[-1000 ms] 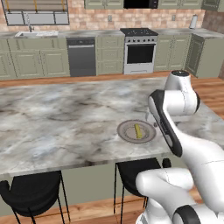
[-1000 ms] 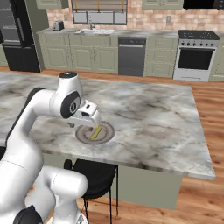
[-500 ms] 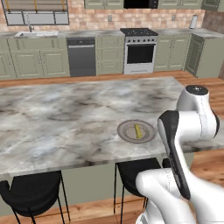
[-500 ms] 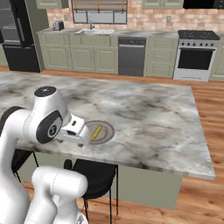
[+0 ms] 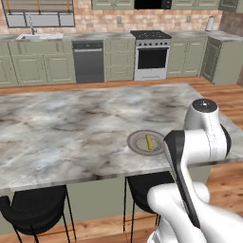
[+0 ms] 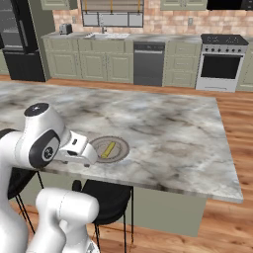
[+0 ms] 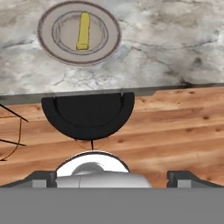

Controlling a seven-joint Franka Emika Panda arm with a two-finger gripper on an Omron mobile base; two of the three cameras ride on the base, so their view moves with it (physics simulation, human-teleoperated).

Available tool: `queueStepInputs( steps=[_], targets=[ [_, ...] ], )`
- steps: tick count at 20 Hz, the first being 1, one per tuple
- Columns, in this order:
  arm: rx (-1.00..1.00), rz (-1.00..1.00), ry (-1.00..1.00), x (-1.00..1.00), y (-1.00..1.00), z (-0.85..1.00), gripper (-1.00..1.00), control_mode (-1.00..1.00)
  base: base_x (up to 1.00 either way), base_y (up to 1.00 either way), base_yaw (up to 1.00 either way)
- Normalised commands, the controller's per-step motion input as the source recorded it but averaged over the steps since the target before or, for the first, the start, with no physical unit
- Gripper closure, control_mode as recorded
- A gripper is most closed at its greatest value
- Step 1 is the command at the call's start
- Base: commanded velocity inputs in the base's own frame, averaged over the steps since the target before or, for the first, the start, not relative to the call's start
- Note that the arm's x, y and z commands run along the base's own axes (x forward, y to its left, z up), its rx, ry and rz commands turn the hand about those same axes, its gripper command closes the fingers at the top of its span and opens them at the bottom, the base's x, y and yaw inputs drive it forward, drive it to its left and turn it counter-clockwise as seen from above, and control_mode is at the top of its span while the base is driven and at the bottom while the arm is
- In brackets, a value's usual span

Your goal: Retrieve the butter from the fridge and place it on a plate on the dining table. Then retrieve the butter knife by the fridge and place it near the plate.

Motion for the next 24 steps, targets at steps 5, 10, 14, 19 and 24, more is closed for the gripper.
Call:
queueStepInputs(
  steps=[5, 10, 14, 19, 24],
  targets=[
    [0.00, 0.00, 0.00, 0.00, 0.00, 0.00, -1.00, -1.00, 0.00, 0.00, 0.00],
    [0.00, 0.03, -0.03, -0.18, -0.12, -0.04, -1.00, -1.00, 0.00, 0.00, 0.00],
    [0.00, 0.00, 0.00, -0.12, -0.14, -0.04, -1.00, 1.00, -0.53, -0.74, 0.00],
    [0.00, 0.00, 0.00, 0.00, 0.00, 0.00, -1.00, 1.00, -0.80, -1.00, 0.00],
    [0.00, 0.00, 0.00, 0.00, 0.00, 0.00, -1.00, 1.00, -0.17, -1.00, 0.00]
  ],
)
